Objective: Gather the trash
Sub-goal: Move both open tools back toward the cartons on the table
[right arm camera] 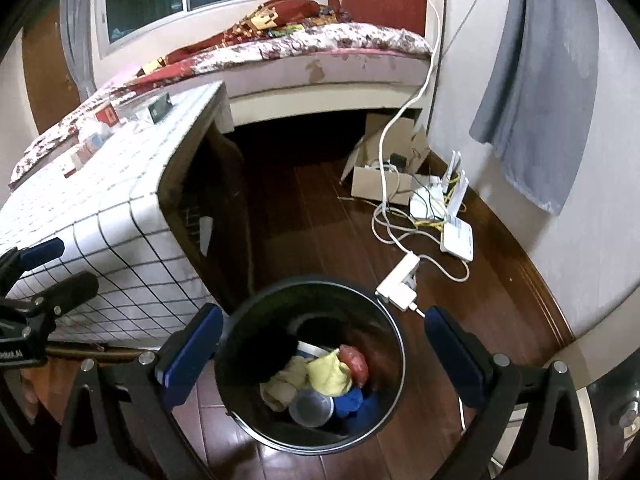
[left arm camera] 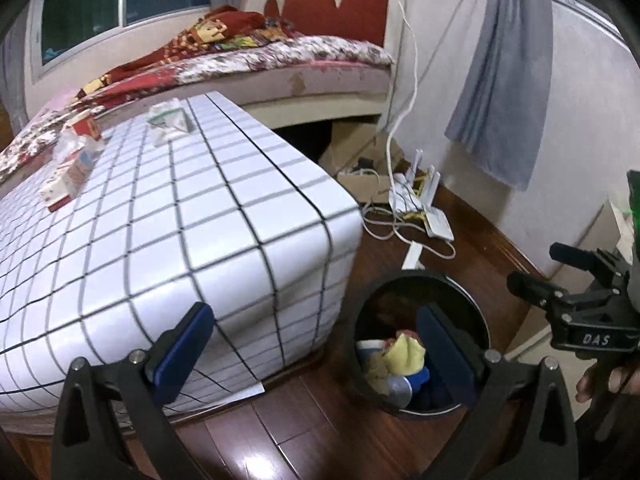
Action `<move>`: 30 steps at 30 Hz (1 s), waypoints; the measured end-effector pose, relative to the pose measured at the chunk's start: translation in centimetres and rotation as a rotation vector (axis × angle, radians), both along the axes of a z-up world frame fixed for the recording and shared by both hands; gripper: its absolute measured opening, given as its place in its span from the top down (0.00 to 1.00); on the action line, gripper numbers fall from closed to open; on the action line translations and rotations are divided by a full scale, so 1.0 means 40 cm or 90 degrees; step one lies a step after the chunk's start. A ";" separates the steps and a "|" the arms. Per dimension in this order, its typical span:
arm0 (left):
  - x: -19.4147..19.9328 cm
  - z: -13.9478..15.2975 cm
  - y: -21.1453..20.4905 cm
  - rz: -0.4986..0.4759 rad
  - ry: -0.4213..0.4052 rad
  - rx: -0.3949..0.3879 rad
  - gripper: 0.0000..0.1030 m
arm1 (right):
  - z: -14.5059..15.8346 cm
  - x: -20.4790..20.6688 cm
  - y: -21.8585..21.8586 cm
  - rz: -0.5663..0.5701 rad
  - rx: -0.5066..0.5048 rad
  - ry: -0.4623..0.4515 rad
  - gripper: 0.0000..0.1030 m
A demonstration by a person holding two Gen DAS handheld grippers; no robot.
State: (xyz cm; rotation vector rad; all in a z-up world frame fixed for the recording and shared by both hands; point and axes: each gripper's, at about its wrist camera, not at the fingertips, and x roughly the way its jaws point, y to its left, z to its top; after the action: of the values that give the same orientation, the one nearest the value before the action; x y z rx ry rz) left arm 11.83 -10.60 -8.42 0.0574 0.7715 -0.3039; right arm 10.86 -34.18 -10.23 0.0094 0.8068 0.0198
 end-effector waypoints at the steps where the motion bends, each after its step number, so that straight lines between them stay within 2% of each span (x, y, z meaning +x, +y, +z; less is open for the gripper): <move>1: 0.002 0.006 0.010 0.005 -0.004 -0.002 0.01 | 0.009 -0.003 0.005 0.002 0.002 -0.007 0.01; 10: 0.011 0.042 0.086 0.045 -0.031 -0.014 0.01 | 0.081 0.010 0.100 0.046 0.012 -0.073 0.01; 20: 0.020 0.060 0.222 0.117 -0.049 -0.018 0.01 | 0.107 0.045 0.225 0.115 0.016 -0.100 0.01; 30: 0.052 0.080 0.389 0.204 -0.068 0.002 0.01 | 0.127 0.101 0.357 0.178 0.037 -0.114 0.01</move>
State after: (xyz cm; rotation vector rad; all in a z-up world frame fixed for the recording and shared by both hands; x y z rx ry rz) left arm 13.90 4.96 -5.23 -0.0474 0.6622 0.0047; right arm 14.88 -19.90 -5.16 -0.0491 0.6234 0.3050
